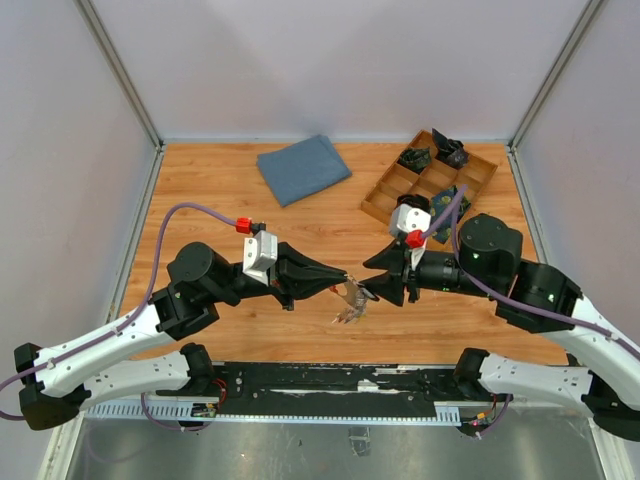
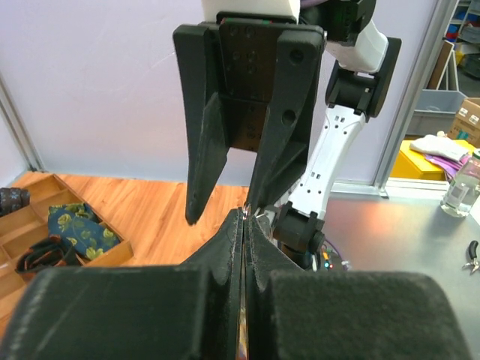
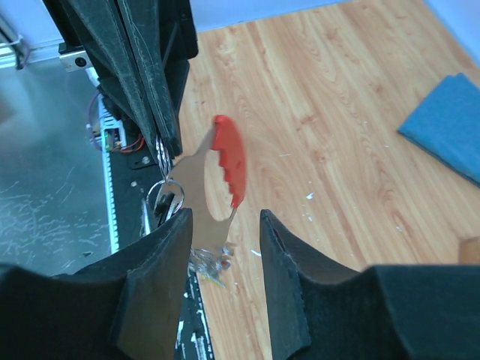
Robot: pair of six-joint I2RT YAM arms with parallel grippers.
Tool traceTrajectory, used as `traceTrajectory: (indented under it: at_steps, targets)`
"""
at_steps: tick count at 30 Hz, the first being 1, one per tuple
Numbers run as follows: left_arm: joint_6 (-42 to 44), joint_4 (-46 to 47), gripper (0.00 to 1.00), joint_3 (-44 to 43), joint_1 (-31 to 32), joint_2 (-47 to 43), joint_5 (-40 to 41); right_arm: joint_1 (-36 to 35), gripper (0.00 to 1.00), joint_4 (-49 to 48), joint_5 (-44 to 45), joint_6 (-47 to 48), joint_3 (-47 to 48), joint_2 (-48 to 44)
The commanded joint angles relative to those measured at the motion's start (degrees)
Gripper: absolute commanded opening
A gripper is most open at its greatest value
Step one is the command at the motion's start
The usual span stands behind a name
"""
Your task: Put the keys on the keyring
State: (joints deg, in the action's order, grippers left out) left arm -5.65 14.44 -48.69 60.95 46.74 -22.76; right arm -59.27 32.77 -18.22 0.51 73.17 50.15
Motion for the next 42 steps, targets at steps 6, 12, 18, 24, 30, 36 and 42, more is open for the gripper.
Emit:
traceTrajectory:
  at_steps: [6,12,18,24,30,36,42]
  targets:
    - [0.03,2.83,0.01,-0.53,0.40,-0.19,-0.40,-0.76,0.43,0.36,8.88,3.31,-1.00,-5.98]
    - [-0.06,2.97,0.00,-0.61,0.40,0.08,-1.08,-0.76,0.43,0.31,8.69,4.62,-1.18,-7.29]
    - [-0.28,2.91,0.01,-1.12,0.38,0.42,-2.90,-0.76,0.48,-0.39,1.83,5.40,-2.67,-6.89]
    - [-0.26,2.57,0.01,-1.41,0.35,0.41,-3.34,-0.76,0.49,-0.75,-4.57,6.30,-3.74,-6.21]
    - [-0.19,2.30,0.01,-1.41,0.39,0.47,-3.55,-0.76,0.50,-1.76,-6.82,6.34,-4.32,-6.56]
    - [-0.22,2.44,0.00,-1.54,0.40,0.57,-3.68,-0.76,0.50,-1.95,-6.58,6.09,-4.66,-5.89]
    - [-0.24,2.29,0.01,-1.76,0.40,0.70,-4.34,-0.76,0.48,-3.09,-5.81,5.90,-5.37,-5.35]
